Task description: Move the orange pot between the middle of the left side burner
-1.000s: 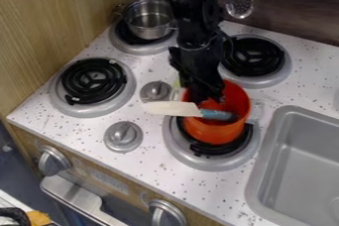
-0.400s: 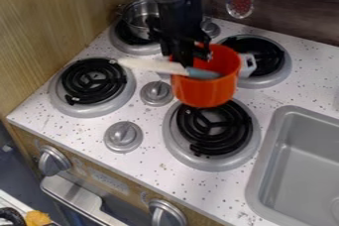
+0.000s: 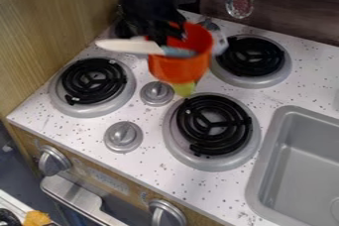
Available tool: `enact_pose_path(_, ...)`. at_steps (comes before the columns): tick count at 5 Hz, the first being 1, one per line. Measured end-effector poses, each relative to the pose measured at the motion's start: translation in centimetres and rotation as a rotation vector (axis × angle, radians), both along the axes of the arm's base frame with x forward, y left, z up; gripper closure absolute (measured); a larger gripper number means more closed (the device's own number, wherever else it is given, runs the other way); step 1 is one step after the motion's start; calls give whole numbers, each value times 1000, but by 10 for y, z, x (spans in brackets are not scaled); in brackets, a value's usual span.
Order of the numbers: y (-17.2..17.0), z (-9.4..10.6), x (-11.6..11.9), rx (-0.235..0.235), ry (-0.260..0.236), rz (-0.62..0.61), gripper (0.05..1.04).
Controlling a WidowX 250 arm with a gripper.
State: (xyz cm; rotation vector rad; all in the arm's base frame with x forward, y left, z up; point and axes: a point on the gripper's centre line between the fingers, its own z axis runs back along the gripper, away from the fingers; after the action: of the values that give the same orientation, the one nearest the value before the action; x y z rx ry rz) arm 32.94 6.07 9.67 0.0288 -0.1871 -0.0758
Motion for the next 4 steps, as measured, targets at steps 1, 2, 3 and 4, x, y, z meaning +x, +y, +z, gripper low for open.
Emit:
enact_pose_path(1,24,-6,9,54,11,128,1006)
enact_pose_path(2,42,-11,20,85,-9,208,1006)
enact_pose_path(3,53,-27,28,100,-17,276,1006)
enact_pose_path(4,64,-40,35,73,-27,301,1006)
